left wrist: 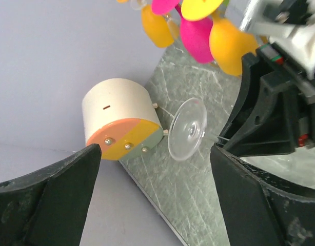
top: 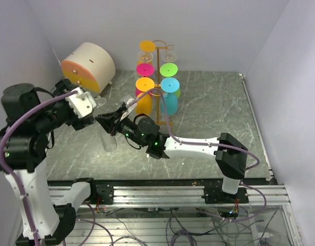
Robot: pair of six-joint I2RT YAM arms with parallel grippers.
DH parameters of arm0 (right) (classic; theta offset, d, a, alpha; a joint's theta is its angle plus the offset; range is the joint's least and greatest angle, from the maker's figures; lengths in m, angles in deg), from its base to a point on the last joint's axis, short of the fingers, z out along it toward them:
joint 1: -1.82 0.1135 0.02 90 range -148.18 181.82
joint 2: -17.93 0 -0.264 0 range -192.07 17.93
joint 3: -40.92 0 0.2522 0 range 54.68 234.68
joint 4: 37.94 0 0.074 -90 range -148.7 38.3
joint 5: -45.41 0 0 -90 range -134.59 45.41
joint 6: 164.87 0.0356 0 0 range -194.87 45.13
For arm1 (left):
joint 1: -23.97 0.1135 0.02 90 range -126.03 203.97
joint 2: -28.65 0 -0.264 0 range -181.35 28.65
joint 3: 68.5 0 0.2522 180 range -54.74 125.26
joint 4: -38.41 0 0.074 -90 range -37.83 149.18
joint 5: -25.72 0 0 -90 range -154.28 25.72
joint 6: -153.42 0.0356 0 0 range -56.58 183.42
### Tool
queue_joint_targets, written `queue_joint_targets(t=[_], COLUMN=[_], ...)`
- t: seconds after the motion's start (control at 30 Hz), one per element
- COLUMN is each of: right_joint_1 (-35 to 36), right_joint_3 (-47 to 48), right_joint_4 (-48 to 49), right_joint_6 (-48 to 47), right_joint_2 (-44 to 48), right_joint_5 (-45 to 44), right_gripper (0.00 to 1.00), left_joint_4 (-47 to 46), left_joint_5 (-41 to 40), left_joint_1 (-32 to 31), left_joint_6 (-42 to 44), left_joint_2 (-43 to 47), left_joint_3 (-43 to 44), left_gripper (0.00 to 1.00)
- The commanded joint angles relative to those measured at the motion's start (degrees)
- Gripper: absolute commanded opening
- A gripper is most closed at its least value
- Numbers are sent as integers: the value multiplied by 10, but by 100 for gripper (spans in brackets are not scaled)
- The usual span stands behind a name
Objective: Place the wine glass upside down on the wine glass rack
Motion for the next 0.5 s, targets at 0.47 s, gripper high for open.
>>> queue_joint_targets(t=[0.47], right_joint_1=[30], right_joint_3=[-156], right_joint_4=[59], right_joint_6=[-14], right_joint_2=[160], right_joint_5=[-66], right_gripper=[0], left_joint_4=[-238], left_joint_5=[-265], left_joint_1=[37], left_joint_6=[-376], left_joint_2=[16], left_joint_3=[-16], left_gripper=[95])
